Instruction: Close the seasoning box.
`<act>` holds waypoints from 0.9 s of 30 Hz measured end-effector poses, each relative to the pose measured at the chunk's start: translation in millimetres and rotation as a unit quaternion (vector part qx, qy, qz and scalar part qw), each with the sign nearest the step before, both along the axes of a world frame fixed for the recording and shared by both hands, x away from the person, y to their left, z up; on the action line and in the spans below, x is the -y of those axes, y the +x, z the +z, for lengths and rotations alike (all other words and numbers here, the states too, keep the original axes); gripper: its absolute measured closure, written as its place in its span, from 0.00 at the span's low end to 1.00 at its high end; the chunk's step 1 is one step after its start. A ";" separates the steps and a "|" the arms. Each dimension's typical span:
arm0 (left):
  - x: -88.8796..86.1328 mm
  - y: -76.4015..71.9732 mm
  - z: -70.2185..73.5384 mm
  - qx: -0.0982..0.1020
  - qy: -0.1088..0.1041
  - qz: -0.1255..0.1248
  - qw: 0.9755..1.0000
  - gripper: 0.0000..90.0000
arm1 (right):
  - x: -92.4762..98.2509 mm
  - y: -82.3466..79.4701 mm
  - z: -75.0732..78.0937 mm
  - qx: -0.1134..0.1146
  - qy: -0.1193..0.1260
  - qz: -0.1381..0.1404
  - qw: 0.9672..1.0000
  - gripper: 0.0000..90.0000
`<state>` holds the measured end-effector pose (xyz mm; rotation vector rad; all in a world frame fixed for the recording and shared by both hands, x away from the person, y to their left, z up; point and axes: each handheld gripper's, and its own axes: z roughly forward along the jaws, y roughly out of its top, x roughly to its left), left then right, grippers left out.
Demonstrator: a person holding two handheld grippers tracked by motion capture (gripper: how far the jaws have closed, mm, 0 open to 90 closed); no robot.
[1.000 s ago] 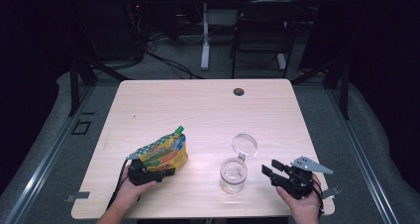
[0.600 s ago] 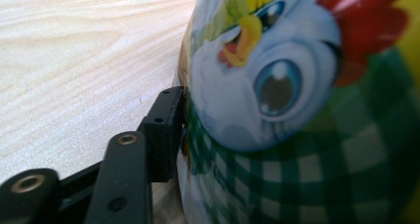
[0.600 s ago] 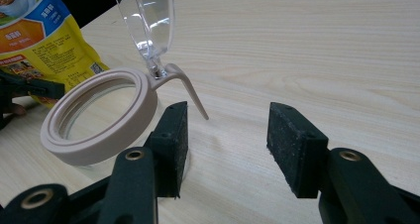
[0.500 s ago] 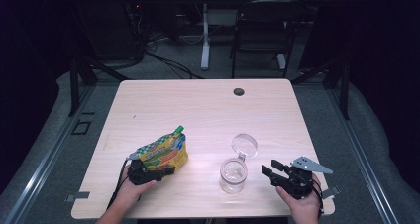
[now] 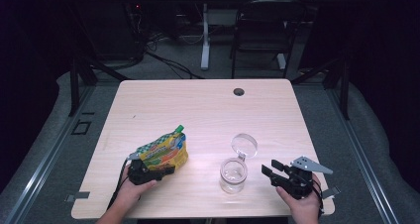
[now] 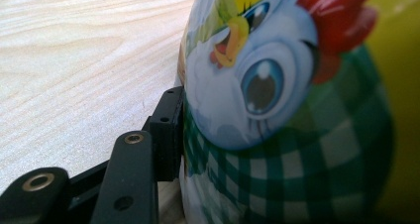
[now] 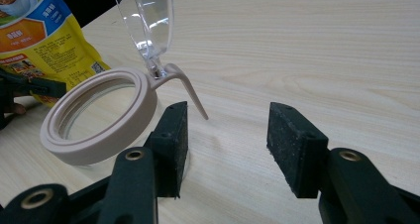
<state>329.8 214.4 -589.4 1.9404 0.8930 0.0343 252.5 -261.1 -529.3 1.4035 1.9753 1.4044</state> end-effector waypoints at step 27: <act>2.0 0.0 0.8 0.002 0.002 0.009 1.000 0.61 | 0.7 -0.2 0.7 0.003 -0.002 0.000 1.000 0.56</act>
